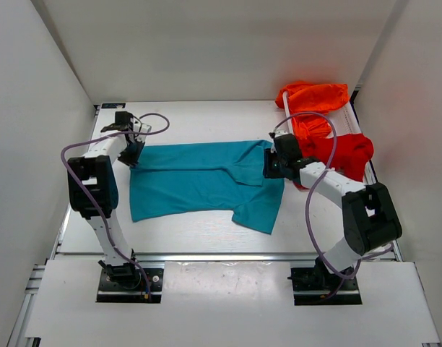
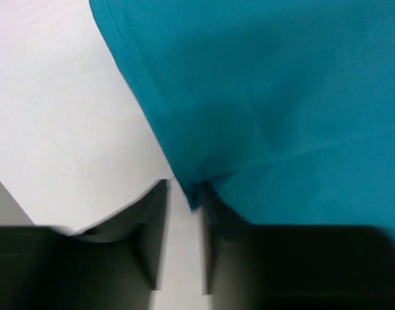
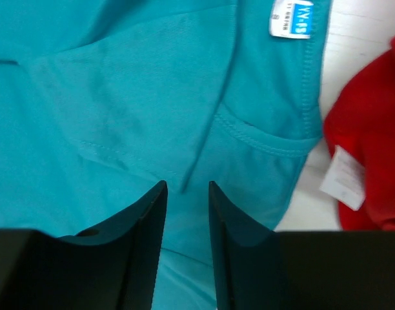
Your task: Fold and stack the t-shirts
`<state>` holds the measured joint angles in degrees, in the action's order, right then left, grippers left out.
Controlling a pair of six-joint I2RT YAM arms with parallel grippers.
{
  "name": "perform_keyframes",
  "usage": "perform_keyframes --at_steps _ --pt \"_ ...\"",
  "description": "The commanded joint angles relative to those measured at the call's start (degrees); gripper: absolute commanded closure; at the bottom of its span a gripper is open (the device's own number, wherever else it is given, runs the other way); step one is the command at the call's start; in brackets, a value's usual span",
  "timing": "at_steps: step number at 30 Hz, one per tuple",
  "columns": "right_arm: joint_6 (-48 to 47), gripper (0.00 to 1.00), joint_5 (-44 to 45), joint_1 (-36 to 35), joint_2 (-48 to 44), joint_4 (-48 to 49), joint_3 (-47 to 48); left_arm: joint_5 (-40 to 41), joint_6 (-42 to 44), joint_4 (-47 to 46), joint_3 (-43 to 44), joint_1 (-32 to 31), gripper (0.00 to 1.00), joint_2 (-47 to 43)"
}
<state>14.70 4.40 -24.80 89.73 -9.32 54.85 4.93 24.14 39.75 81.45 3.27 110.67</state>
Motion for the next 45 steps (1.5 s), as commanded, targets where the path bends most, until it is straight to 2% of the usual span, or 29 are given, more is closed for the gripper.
perform_keyframes --at_steps 1,4,5,7,14,21,23,29,31,34,36,37,38,39,40,43,45 --pt "0.42 0.58 -0.01 1.42 -2.27 -1.57 0.44 -0.09 0.38 2.96 0.21 0.42 0.56 -6.6" --pt "-0.11 0.55 1.66 0.81 -4.83 -3.94 -0.97 -0.8 0.11 5.25 -2.07 0.95 0.4 -11.08" --pt "0.5 0.55 2.01 0.54 -5.88 -5.52 -1.5 -0.88 0.55 6.12 -2.87 0.95 0.3 -13.09" --pt "2.35 0.54 1.75 -0.25 -7.9 -8.41 -2.73 -0.63 1.52 7.8 -6.9 0.95 0.26 -16.36" --pt "7.97 0.5 0.34 -5.7 -16.68 -14.67 -11.94 -2.64 4.07 16.93 -20.43 0.25 0.35 -24.53" --pt "14.21 0.47 -0.8 -11.14 -22.84 -14.33 -21.7 -0.8 1.26 14.23 -30.11 -2.39 0.34 -28.14" --pt "16.32 0.47 -0.98 -11.85 -23.29 -13.62 -23.2 0.78 0.03 13.25 -33.27 -5.63 0.34 -28.84" --pt "18.61 0.46 0.35 -14.85 -22.94 -11.25 -26.02 4.47 -1.2 6.76 -36.8 -7.14 0.34 -28.85" --pt "19.14 0.45 -0.01 -15.1 -22.5 -10.46 -26.55 4.57 -1.47 5.79 -36.36 -7.14 0.36 -28.23" --pt "18.96 0.46 0.44 -15.98 -21.62 -9.67 -26.72 4.3 -1.91 4.99 -35.66 -6.44 0.48 -27.01" --pt "18.96 0.52 -0.09 -15.2 -20.92 -8.87 -26.38 4.21 -1.73 3.94 -35.05 -6.26 0.57 -25.95" --pt "18.96 0.62 -0.71 -15.19 -20.22 -8.78 -26.29 4.65 -1.73 3.67 -35.13 -6.52 0.63 -25.86" --pt "19.49 0.77 -0.8 -15.02 -19.86 -8.87 -26.2 4.56 -1.55 3.58 -34.7 -6.43 0.71 -25.6" --pt "18.97 0.85 -1.32 -14.58 -19.51 -8.7 -26.2 4.22 -1.55 2.97 -34.26 -6.17 0.75 -25.16" --pt "18.79 1.0 -1.5 -14.49 -19.68 -9.13 -26.28 4.21 -1.47 2.97 -33.99 -6.43 0.82 -25.07" --pt "18.61 1.0 -0.89 -14.05 -20.65 -8.78 -26.11 4.04 -2.17 2.97 -32.76 -6.26 1.0 -24.8" --pt "18.26 1.0 -1.24 -13.61 -21.96 -9.22 -25.41 3.42 -2.17 2.88 -32.15 -6.08 1.0 -24.63"
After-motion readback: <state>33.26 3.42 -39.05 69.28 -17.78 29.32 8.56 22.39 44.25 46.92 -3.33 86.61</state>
